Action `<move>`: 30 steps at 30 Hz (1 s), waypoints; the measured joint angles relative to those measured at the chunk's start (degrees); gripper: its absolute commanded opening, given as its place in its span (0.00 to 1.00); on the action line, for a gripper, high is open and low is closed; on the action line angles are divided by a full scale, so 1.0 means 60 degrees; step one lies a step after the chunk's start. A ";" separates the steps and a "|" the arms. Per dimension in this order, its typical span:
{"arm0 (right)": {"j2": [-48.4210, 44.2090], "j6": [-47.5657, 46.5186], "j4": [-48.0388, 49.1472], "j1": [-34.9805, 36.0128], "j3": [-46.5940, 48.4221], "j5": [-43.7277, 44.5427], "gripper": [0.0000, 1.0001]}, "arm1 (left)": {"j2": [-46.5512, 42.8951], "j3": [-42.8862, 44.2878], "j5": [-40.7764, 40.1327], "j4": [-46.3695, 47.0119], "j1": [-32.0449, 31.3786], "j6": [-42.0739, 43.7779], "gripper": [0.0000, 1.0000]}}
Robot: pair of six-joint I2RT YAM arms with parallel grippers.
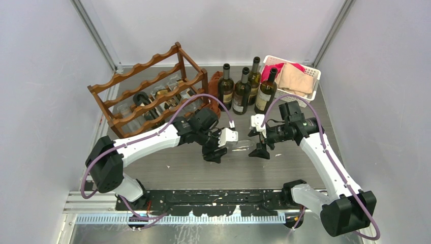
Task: Put the wine bottle on the wine rack
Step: Pick up the wine bottle from the center of the board.
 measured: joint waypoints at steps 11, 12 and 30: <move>-0.0062 -0.0306 -0.0142 0.0000 -0.0182 -0.0051 0.51 | -0.0004 0.0000 -0.0069 -0.0051 0.0000 0.0036 0.00; -0.0062 -0.0350 -0.0211 0.0000 -0.0204 -0.0080 0.39 | 0.0000 0.0000 -0.0087 -0.0055 0.0000 0.0025 0.00; -0.0550 0.0630 -0.0062 0.0004 -0.0328 -0.0066 0.01 | -0.0120 -0.0335 -0.0255 0.0605 -0.0055 -0.0470 1.00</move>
